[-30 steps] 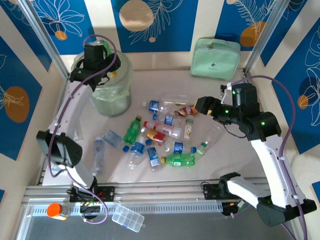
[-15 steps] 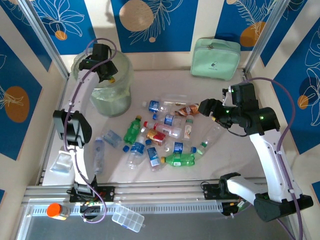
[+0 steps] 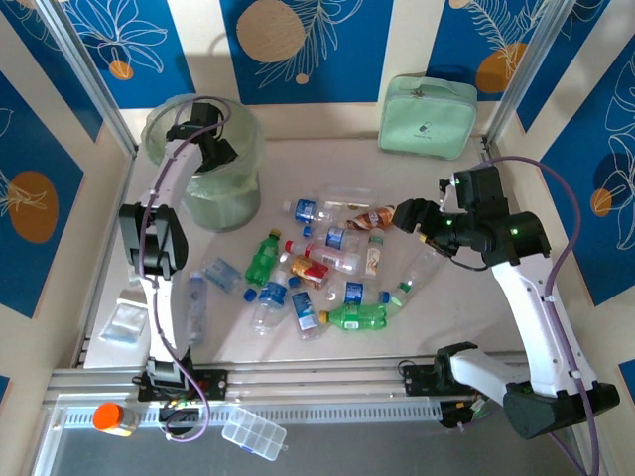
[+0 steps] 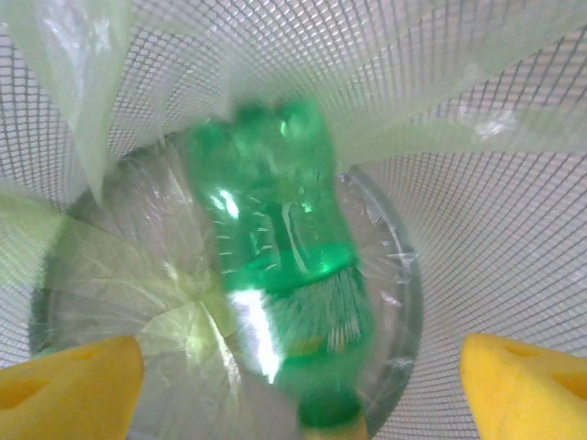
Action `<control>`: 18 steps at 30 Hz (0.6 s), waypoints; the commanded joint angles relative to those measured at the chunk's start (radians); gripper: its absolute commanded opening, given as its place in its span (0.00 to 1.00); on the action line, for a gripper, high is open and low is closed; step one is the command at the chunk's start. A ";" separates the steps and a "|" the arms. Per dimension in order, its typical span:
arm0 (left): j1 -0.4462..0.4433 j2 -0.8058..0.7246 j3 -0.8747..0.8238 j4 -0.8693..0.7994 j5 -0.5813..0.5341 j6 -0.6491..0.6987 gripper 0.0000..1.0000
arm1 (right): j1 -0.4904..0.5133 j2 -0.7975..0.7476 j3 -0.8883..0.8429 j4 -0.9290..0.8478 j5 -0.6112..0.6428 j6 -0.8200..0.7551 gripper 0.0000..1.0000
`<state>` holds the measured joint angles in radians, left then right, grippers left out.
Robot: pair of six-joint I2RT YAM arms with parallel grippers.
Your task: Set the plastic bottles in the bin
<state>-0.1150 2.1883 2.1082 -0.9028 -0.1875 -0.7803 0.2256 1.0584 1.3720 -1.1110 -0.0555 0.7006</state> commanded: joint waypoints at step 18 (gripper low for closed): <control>-0.064 -0.364 -0.102 0.013 0.046 0.121 0.93 | 0.219 0.015 0.142 -0.055 0.156 -0.114 0.79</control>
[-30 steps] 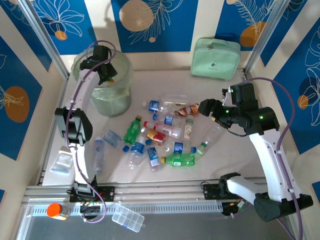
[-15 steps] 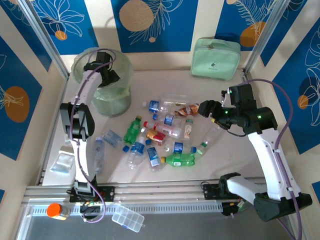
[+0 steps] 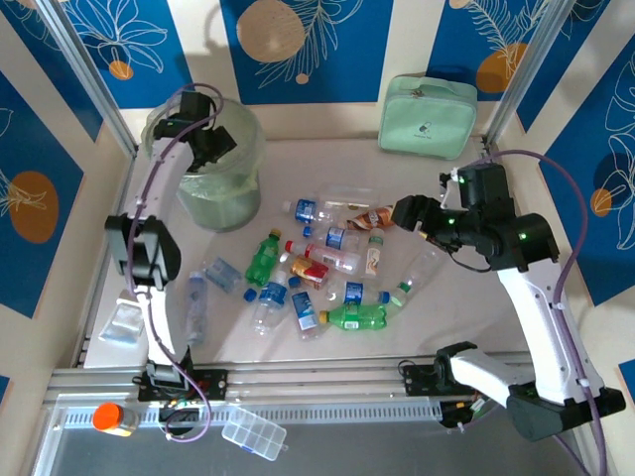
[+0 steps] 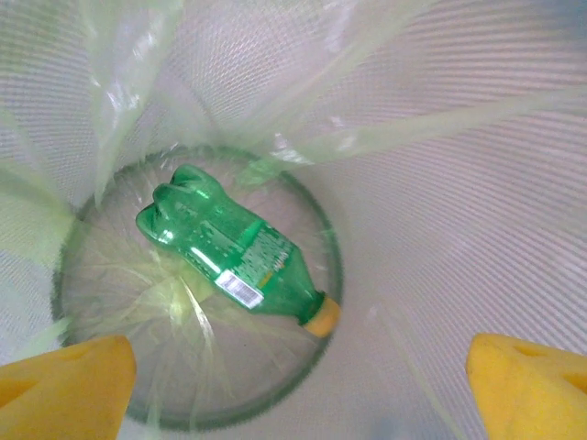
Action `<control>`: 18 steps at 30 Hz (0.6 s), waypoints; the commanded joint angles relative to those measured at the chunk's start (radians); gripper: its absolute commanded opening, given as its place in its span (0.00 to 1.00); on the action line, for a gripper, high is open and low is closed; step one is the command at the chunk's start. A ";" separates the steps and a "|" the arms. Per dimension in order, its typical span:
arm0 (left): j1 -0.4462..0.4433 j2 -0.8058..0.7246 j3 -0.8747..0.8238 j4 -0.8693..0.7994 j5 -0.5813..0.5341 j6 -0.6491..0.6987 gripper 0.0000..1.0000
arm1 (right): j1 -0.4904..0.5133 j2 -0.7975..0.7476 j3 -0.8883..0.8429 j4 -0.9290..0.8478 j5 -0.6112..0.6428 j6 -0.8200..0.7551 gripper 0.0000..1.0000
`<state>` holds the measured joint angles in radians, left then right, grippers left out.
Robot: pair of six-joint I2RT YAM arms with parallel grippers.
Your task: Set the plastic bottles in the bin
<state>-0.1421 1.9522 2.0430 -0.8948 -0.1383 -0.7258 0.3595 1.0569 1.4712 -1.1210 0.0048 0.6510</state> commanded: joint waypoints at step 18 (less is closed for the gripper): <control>-0.361 -0.781 -0.490 -0.234 -0.093 0.245 0.92 | 0.230 -0.076 -0.141 0.017 0.103 -0.073 0.82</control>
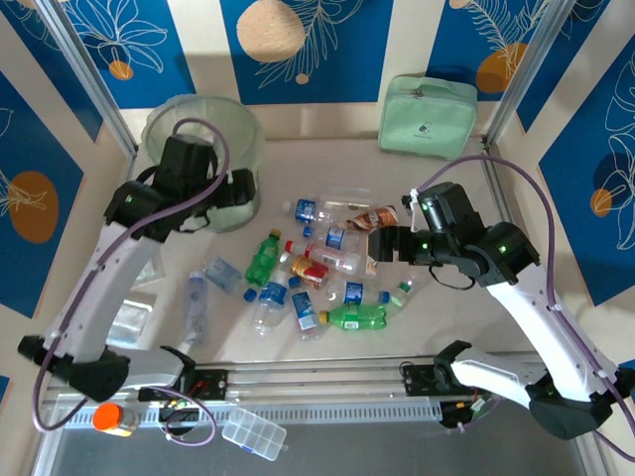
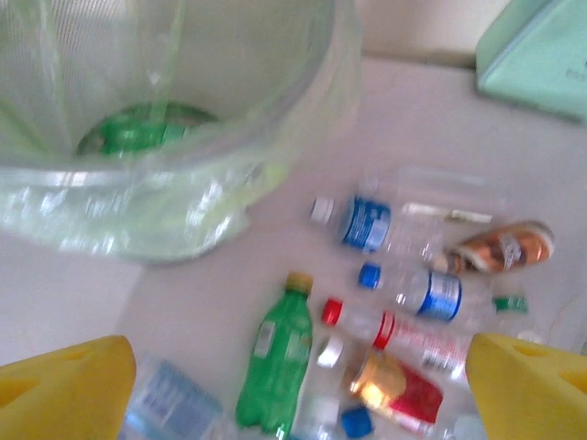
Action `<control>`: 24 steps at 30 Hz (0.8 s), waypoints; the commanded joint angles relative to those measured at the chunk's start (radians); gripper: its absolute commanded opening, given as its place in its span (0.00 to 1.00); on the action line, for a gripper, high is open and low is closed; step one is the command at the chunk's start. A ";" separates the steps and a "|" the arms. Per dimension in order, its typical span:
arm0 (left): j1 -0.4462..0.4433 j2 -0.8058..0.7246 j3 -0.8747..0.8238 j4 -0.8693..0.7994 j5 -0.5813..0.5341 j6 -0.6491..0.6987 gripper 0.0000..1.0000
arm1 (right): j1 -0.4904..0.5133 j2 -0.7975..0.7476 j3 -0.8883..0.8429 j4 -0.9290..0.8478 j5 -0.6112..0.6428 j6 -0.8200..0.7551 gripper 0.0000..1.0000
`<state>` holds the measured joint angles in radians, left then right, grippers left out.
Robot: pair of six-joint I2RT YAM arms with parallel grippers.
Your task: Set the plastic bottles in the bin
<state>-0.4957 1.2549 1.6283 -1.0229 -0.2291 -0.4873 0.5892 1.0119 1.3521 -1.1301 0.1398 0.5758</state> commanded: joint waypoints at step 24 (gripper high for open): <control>0.032 -0.140 -0.884 -0.134 -0.132 -0.571 0.92 | -0.116 -0.085 -0.157 0.166 -0.246 0.018 0.83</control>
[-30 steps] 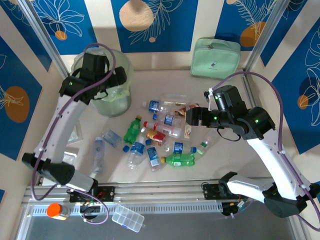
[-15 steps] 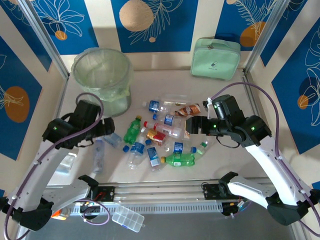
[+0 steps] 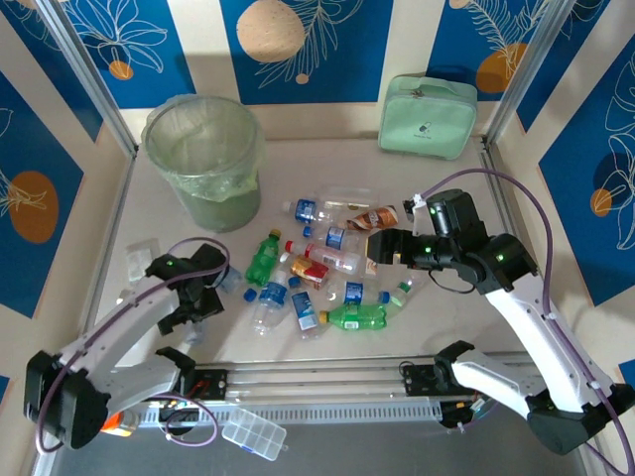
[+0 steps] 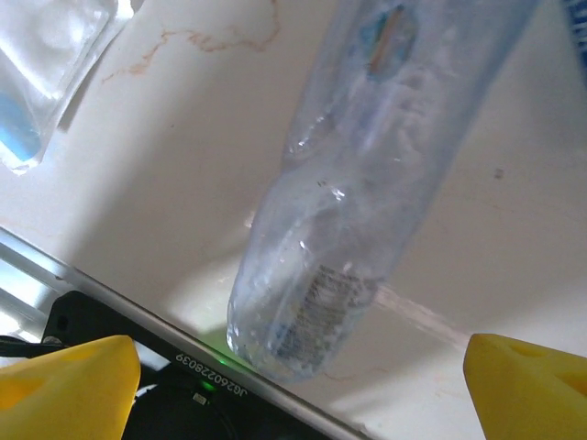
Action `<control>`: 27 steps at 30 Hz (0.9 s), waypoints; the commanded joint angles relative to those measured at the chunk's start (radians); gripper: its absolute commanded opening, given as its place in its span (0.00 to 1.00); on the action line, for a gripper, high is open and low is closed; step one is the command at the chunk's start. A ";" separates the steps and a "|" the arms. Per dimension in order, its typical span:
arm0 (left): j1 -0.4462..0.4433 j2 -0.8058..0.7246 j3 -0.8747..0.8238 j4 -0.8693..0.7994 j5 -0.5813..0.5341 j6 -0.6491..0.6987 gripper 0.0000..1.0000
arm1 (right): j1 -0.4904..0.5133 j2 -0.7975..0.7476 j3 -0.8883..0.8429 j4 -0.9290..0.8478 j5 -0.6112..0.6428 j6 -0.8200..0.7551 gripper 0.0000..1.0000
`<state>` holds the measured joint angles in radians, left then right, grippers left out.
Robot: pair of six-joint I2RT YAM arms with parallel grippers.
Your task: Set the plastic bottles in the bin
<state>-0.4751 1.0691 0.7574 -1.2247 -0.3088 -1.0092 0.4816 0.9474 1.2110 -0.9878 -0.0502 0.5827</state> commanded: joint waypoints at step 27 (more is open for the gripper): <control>0.079 0.252 -0.179 0.532 0.131 0.201 0.61 | -0.028 0.001 -0.013 0.040 -0.086 0.006 0.76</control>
<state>-0.4030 1.3281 0.6228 -0.7677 -0.2638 -0.8116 0.4576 0.9463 1.1923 -0.9527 -0.1055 0.5838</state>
